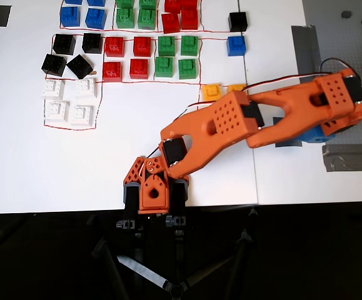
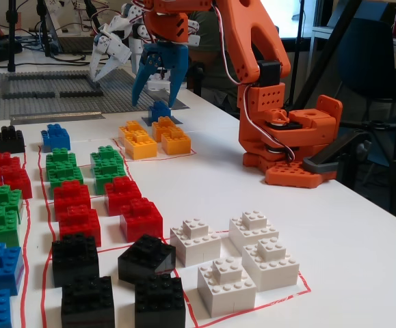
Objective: Grab the block and put it in the grey marker
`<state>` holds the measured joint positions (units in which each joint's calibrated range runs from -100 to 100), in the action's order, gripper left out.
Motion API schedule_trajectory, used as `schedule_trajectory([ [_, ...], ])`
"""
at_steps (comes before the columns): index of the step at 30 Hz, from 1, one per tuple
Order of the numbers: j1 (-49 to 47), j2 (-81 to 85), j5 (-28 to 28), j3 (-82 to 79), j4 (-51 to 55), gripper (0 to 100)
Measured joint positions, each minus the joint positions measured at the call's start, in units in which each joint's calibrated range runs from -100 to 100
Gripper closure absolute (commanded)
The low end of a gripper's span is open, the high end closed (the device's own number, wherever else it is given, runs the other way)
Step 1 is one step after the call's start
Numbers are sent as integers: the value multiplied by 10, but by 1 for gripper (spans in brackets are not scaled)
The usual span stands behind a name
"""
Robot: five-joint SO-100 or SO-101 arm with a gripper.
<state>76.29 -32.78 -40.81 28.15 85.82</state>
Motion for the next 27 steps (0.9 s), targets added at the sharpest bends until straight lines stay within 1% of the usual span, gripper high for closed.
schedule_trajectory([
  [5,8,0,-9,18,59,67],
  [8,26,11,-24,45,88,70],
  [12,42,77,-31,23,115,79],
  [16,22,187,-28,-70,127,89],
  [20,-62,255,20,-172,123,95],
  [27,-255,316,137,-286,111,98],
])
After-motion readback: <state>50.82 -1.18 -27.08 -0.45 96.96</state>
